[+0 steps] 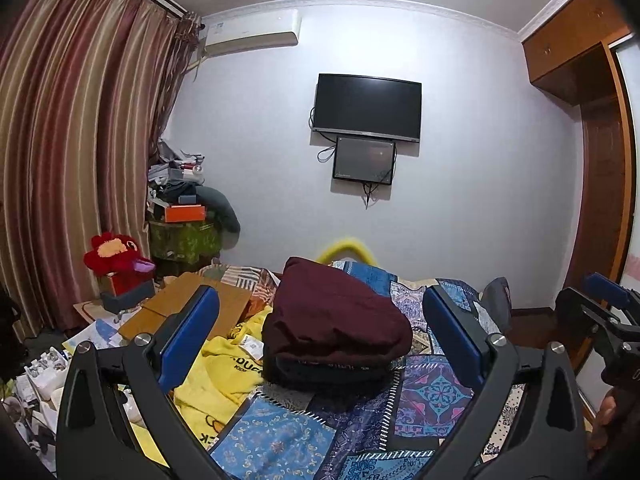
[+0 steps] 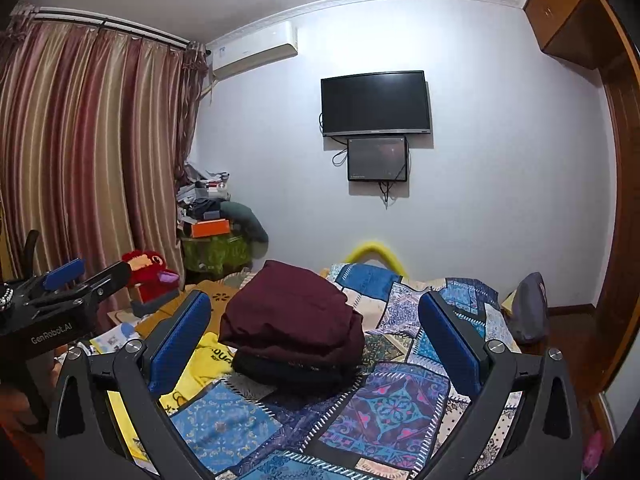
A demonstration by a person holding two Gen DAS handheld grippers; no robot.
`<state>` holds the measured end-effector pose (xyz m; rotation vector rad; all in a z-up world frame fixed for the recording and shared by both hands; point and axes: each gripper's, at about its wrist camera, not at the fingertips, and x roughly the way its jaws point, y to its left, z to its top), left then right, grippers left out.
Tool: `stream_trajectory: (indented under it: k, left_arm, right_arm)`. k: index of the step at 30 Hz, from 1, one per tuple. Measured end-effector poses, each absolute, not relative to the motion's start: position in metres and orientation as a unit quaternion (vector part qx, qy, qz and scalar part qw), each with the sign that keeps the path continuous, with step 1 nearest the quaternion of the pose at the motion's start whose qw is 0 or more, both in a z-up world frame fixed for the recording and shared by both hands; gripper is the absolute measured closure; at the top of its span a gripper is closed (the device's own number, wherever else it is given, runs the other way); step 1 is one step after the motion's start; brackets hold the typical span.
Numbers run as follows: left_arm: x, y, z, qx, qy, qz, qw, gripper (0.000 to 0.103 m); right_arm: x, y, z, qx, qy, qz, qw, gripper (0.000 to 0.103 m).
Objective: Fold large clothes
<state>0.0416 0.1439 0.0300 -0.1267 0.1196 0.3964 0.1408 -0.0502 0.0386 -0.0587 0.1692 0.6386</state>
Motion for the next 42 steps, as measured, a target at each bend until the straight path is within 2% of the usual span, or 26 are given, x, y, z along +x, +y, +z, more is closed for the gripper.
stream_trajectory:
  k: [42]
  left_arm:
    - [0.0433,0.1418,0.0237,-0.052,0.066,0.179,0.980,0.001]
  right_arm:
    - [0.1364,-0.0438,0.0385,-0.031,0.089,0.313,0.945,0.000]
